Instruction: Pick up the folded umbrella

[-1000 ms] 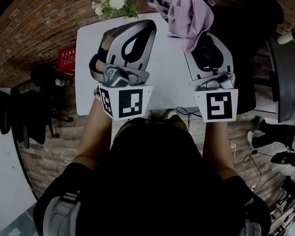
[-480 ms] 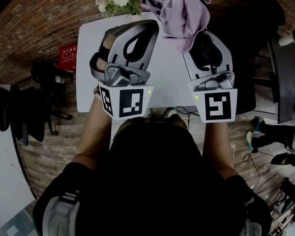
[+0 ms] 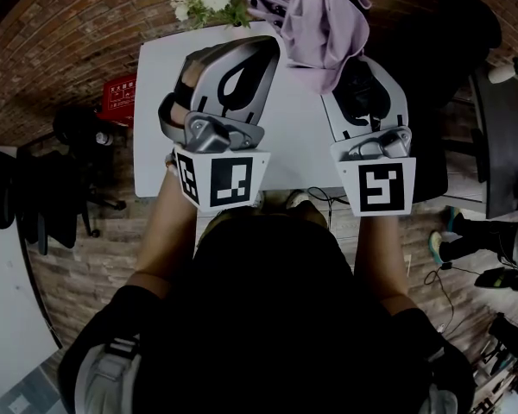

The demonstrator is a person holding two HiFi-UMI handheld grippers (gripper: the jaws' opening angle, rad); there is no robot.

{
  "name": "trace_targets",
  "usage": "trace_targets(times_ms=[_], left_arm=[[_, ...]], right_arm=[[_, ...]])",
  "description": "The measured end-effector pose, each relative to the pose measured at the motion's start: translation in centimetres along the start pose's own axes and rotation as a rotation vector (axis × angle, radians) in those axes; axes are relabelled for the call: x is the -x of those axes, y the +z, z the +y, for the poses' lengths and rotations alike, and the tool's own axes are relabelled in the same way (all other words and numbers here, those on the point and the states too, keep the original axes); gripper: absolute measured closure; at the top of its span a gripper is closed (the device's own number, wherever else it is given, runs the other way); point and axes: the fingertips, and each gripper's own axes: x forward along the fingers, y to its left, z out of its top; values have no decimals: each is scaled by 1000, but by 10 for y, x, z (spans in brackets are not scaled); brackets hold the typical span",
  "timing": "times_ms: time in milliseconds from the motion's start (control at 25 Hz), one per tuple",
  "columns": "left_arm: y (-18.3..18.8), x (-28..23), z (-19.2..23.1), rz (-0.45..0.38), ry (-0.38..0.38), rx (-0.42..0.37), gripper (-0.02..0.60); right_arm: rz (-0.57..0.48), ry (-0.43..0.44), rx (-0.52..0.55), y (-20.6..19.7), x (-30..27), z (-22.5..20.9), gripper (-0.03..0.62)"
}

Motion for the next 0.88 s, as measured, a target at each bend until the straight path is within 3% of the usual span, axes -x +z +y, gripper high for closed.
trace_targets(times_ms=[880], left_arm=[[1, -4, -7, -4, -20, 1, 569]], right_arm=[[-9, -41, 39, -4, 6, -13, 411]])
